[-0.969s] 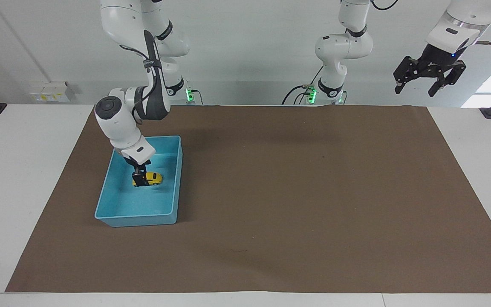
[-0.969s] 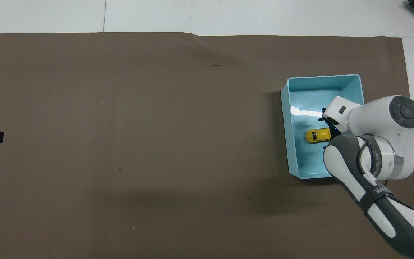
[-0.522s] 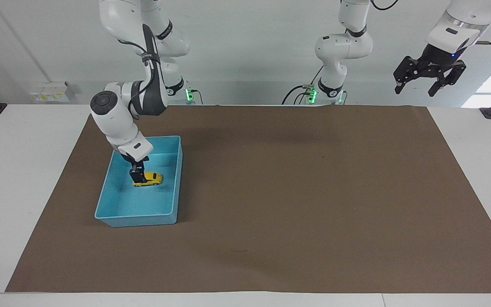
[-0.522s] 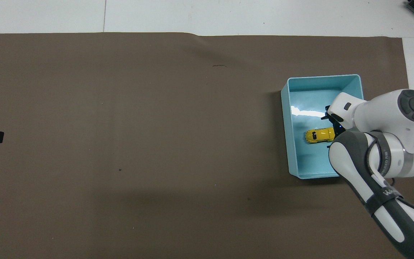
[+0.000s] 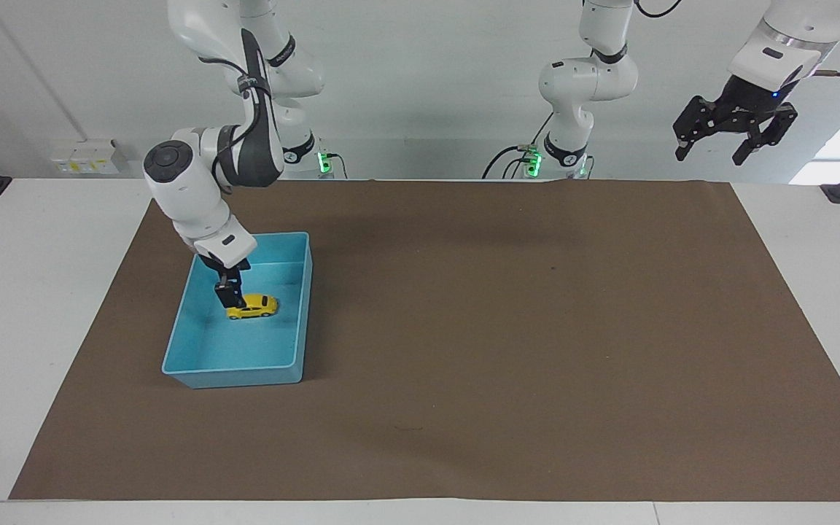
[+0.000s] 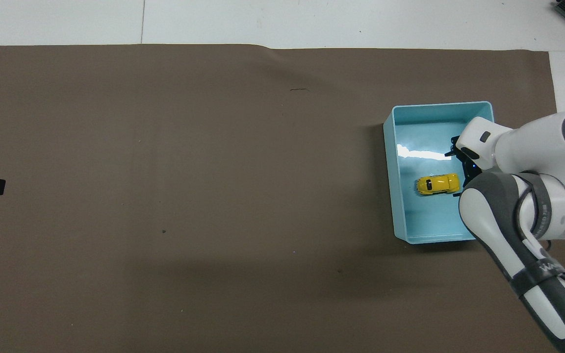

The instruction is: Wind up and store yellow beetle car

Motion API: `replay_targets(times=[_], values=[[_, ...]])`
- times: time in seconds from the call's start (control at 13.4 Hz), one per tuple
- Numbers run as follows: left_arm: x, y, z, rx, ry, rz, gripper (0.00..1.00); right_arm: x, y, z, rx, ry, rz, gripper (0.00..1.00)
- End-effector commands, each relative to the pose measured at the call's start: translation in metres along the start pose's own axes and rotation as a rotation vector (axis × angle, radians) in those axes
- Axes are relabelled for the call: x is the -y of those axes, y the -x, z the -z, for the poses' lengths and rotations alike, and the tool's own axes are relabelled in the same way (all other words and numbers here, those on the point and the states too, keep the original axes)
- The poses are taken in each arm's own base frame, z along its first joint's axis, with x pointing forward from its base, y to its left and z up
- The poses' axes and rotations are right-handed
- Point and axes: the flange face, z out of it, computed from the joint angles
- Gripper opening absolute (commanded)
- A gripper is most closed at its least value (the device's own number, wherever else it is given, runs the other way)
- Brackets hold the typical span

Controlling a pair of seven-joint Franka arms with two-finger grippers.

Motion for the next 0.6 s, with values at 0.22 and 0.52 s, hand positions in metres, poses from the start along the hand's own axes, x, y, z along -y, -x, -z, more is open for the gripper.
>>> replay_targets(times=[0.22,0.52], values=[[0.002,0.002,0.002,0.006,0.0,0.012,1.0,-0.012,0.007,0.047,-0.001,-0.007,0.009,1.0],[0.002,0.003,0.003,0.006,0.0,0.012,1.0,-0.011,0.005,0.069,-0.016,-0.011,0.0,1.0]])
